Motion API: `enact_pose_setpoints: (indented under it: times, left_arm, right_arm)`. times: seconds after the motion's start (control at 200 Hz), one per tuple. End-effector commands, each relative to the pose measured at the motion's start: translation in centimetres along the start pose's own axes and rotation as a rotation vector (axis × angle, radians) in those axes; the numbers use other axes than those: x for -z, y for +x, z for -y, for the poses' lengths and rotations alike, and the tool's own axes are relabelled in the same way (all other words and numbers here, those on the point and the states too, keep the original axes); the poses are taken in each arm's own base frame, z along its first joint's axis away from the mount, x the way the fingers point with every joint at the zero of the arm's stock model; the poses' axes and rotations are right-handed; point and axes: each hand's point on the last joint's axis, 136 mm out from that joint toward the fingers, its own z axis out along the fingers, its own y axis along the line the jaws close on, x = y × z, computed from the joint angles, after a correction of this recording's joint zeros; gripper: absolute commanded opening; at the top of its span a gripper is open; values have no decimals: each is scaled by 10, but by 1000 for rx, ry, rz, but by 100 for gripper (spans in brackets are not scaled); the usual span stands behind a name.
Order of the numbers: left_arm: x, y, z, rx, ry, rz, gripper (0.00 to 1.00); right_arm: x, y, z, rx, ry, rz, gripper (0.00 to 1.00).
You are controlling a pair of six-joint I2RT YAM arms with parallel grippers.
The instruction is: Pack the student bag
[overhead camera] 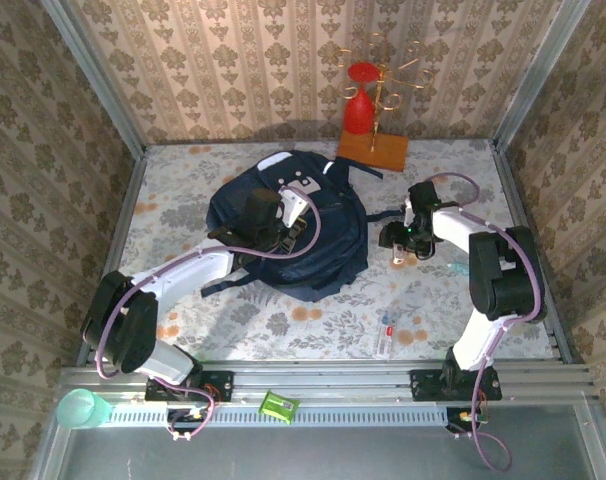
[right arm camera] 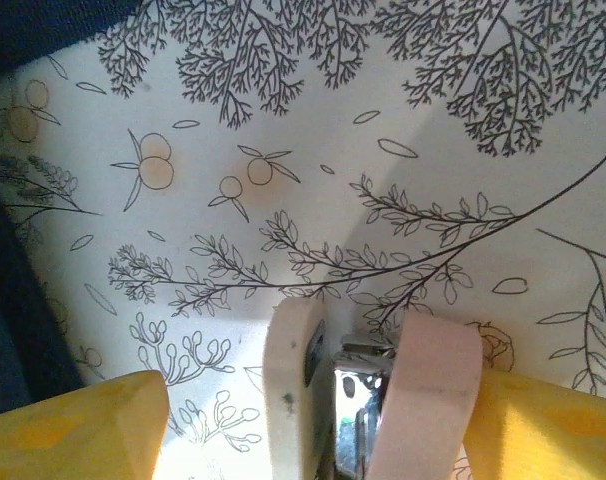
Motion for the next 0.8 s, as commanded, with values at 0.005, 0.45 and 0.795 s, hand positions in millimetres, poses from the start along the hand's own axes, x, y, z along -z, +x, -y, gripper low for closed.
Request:
enact_pose_setpoints:
  times: [0.005, 0.45, 0.795]
  left_arm:
    - [6, -1, -8, 12, -24, 18, 0]
    - [37, -43, -13, 142, 6, 128, 0]
    - [69, -104, -10, 170, 67, 243, 0]
  right_arm:
    - [-2, -1, 17, 5, 141, -5, 67]
    - [74, -17, -33, 65, 2, 226, 31]
    - [128, -10, -232, 83, -611, 429, 34]
